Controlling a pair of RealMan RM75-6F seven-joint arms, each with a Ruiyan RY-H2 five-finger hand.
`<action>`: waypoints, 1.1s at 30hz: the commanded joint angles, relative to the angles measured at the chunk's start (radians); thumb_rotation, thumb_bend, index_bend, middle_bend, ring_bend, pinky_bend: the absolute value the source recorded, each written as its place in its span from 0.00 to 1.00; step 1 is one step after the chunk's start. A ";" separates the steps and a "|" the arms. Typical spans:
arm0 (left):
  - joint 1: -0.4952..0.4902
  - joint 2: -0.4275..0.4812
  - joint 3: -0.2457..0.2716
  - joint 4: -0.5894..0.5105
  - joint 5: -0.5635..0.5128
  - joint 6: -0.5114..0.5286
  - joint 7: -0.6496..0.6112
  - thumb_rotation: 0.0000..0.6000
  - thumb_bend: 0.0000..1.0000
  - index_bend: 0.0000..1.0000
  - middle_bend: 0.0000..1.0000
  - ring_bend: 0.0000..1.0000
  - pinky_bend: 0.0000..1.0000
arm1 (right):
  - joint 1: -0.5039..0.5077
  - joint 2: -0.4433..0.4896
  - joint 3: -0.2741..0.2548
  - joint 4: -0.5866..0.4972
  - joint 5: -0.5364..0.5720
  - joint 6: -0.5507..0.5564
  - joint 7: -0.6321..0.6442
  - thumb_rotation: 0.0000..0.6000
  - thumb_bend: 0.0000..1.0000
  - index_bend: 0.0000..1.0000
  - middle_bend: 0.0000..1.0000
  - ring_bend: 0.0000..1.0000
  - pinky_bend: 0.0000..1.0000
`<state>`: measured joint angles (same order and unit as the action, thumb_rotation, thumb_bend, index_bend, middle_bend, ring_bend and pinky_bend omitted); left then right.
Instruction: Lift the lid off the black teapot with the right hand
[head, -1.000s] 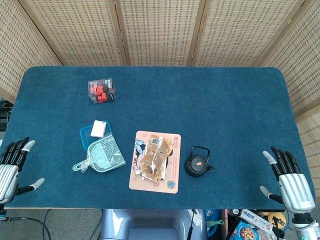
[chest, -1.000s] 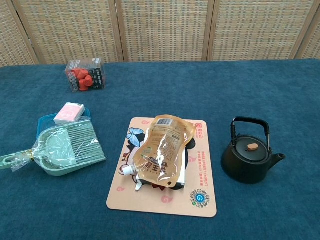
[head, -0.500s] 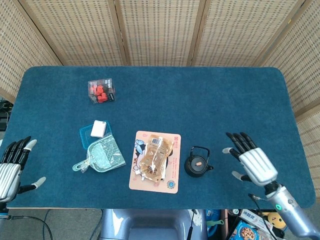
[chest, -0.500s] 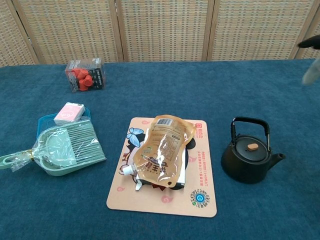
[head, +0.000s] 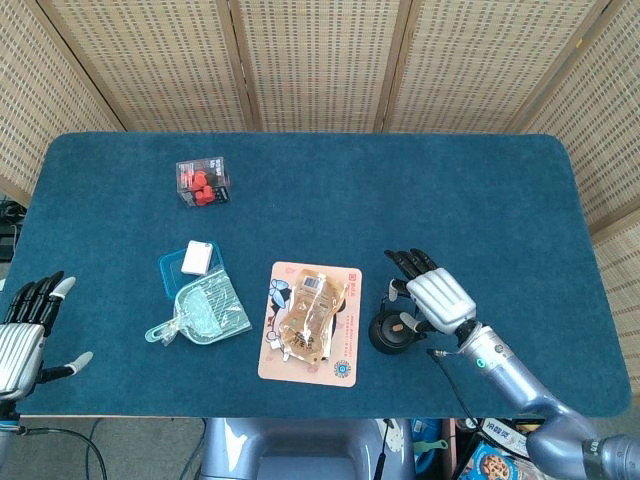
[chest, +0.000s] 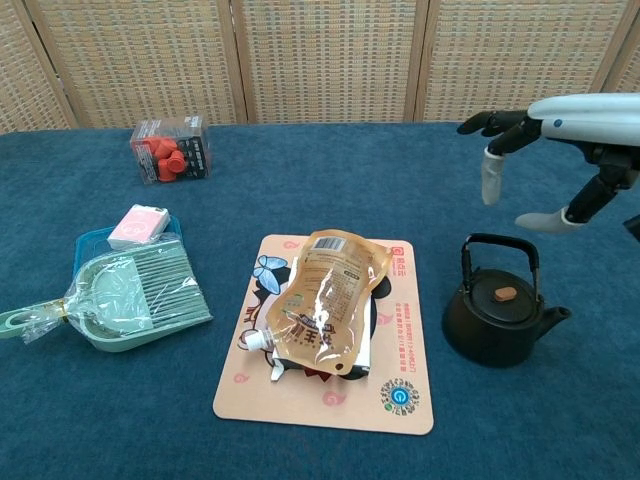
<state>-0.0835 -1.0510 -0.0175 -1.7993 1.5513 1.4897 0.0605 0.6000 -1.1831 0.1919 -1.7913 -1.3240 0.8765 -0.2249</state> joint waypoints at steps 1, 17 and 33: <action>0.000 0.001 -0.001 0.000 -0.003 0.000 -0.003 1.00 0.17 0.00 0.00 0.00 0.00 | 0.012 -0.051 -0.021 0.021 0.045 0.007 -0.062 1.00 0.51 0.48 0.00 0.00 0.00; -0.005 0.000 0.003 -0.008 -0.002 -0.009 0.009 1.00 0.17 0.00 0.00 0.00 0.00 | -0.020 -0.123 -0.113 0.134 -0.015 0.054 0.004 1.00 0.51 0.49 0.00 0.00 0.00; -0.007 0.001 0.001 -0.005 -0.009 -0.012 0.003 1.00 0.17 0.00 0.00 0.00 0.00 | -0.004 -0.173 -0.123 0.171 0.019 0.043 -0.041 1.00 0.51 0.49 0.00 0.00 0.00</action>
<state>-0.0902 -1.0501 -0.0164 -1.8047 1.5426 1.4781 0.0636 0.5954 -1.3549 0.0684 -1.6204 -1.3059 0.9191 -0.2644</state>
